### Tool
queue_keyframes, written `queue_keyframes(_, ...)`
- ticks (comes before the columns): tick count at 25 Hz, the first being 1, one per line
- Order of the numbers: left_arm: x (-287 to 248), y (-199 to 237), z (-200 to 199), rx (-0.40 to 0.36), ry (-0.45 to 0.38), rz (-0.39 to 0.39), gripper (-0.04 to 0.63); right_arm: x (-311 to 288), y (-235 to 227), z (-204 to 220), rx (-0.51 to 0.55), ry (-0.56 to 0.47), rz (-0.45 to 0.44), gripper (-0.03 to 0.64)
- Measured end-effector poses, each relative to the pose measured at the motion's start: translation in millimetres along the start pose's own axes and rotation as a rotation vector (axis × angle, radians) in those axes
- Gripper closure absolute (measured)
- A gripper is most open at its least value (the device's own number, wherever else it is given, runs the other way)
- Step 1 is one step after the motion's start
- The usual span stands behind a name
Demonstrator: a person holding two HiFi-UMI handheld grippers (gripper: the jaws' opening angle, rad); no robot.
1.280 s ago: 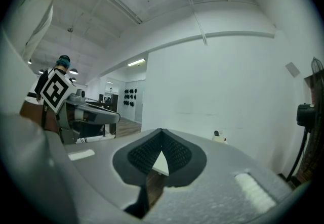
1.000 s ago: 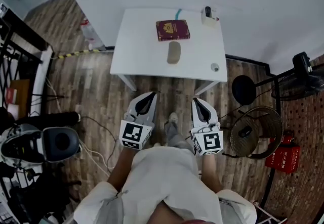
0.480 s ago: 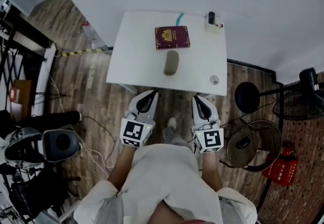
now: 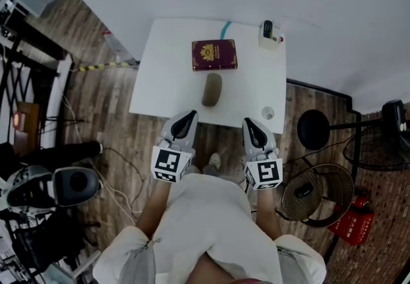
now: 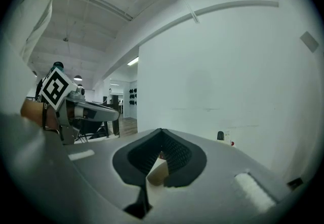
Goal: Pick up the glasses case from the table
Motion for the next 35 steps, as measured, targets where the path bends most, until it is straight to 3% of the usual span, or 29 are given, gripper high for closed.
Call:
queue_keyframes(15, -62, 28, 32, 0.041, 0.099, -0.010, 0.577, -59, -32, 17, -0.021, 0.065, -0.025, 0.612)
queue_keyframes(35, -158, 72, 90, 0.095, 0.267, 0.118, 0.571, -144, -57, 66, -0.056, 0.241, 0.016, 0.612)
Point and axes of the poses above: the fingertips, and each gripper's own axes: x backward along the fingers, y to its left, z out of its underside, the point moved 4 cm from there along x, backward along the fingers, and after that the axes turned 2 degrees about -y, right-handed, at the moved point
